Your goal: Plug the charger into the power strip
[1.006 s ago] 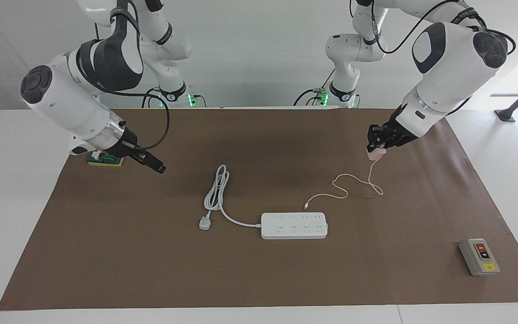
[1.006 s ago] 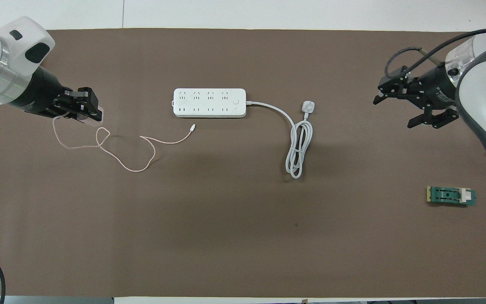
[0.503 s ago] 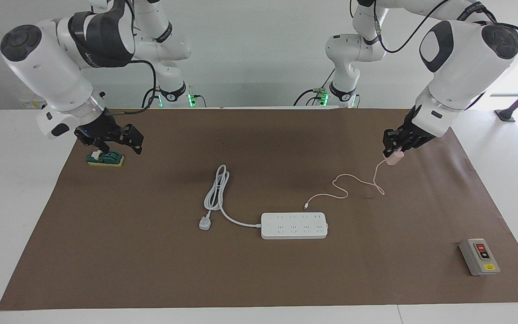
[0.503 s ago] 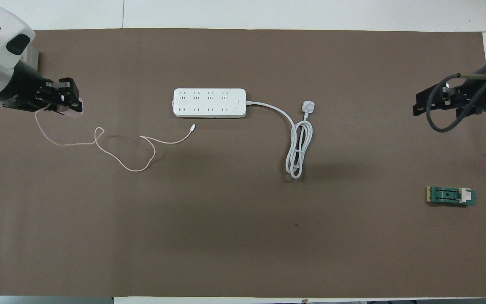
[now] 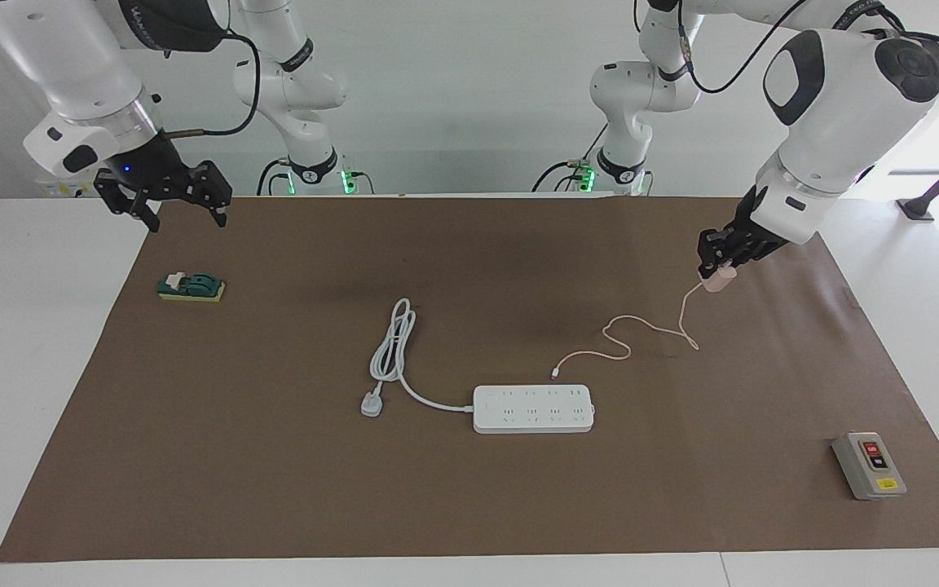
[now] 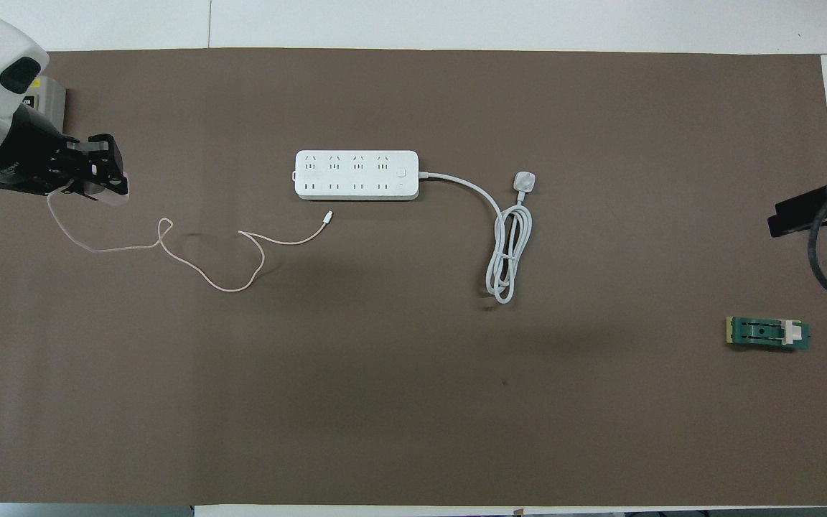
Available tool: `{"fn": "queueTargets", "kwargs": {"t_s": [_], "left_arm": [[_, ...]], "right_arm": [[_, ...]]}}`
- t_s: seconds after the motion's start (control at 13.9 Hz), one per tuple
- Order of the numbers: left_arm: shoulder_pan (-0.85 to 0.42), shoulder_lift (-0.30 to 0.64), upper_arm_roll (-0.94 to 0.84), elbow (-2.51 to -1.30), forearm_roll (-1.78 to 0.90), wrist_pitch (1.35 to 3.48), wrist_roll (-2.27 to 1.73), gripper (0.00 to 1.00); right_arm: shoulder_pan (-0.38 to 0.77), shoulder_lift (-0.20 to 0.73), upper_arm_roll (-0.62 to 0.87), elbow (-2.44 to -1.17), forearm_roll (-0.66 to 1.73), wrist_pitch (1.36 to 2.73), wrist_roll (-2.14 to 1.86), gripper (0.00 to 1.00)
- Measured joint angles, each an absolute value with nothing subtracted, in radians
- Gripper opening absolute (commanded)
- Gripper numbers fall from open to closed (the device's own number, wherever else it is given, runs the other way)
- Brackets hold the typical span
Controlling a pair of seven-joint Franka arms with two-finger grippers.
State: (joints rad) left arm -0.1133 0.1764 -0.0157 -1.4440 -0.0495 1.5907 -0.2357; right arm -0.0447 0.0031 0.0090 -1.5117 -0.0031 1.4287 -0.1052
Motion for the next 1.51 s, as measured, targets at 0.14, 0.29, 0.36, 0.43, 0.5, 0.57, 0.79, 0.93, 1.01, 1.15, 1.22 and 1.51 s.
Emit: {"fn": "queueTargets", "kwargs": {"t_s": [0.14,0.29,0.36,0.43,0.5,0.57,0.79,0.93,1.01,1.15,1.22,1.51], "left_arm": [[-0.113,0.177,-0.016,-1.444,0.003,1.612,-0.279,0.0],[-0.114,0.178,-0.019,-1.444,0.011,1.619,-0.355,0.0],[-0.115,0.181,-0.02,-1.444,0.012,1.619,-0.411,0.0],[-0.116,0.187,-0.023,-1.444,0.012,1.62,-0.479,0.0],[-0.118,0.197,-0.025,-1.444,0.013,1.622,-0.549,0.0],[-0.124,0.209,-0.027,-1.445,0.013,1.634,-0.605,0.0],[-0.168,0.25,-0.033,-1.445,0.013,1.689,-0.756,0.0],[-0.216,0.279,-0.035,-1.445,0.014,1.749,-0.923,0.0],[-0.236,0.291,-0.035,-1.445,0.014,1.79,-1.033,0.0],[-0.257,0.309,-0.036,-1.445,0.015,1.847,-1.204,0.0],[-0.261,0.318,-0.037,-1.445,0.015,1.855,-1.252,0.0],[-0.286,0.381,-0.038,-1.445,0.015,1.916,-1.508,0.0]], "right_arm": [[-0.045,-0.012,0.008,-1.53,-0.004,1.384,-0.105,1.0],[-0.045,-0.022,0.005,-1.563,-0.005,1.377,-0.105,1.0],[-0.045,-0.024,0.004,-1.576,-0.006,1.377,-0.105,1.0],[-0.045,-0.025,0.004,-1.583,-0.01,1.378,-0.105,1.0],[-0.045,-0.026,0.004,-1.585,-0.025,1.379,-0.105,1.0],[-0.044,-0.027,0.004,-1.585,-0.045,1.387,-0.105,1.0],[-0.042,-0.034,0.005,-1.583,-0.069,1.429,-0.105,1.0],[-0.042,-0.037,0.005,-1.583,-0.069,1.431,-0.105,1.0],[-0.042,-0.037,0.005,-1.583,-0.069,1.431,-0.105,1.0],[-0.042,-0.039,0.006,-1.583,-0.066,1.43,-0.105,1.0],[-0.042,-0.04,0.006,-1.583,-0.063,1.43,-0.105,1.0],[-0.042,-0.043,0.006,-1.581,-0.046,1.43,-0.105,1.0]]}}
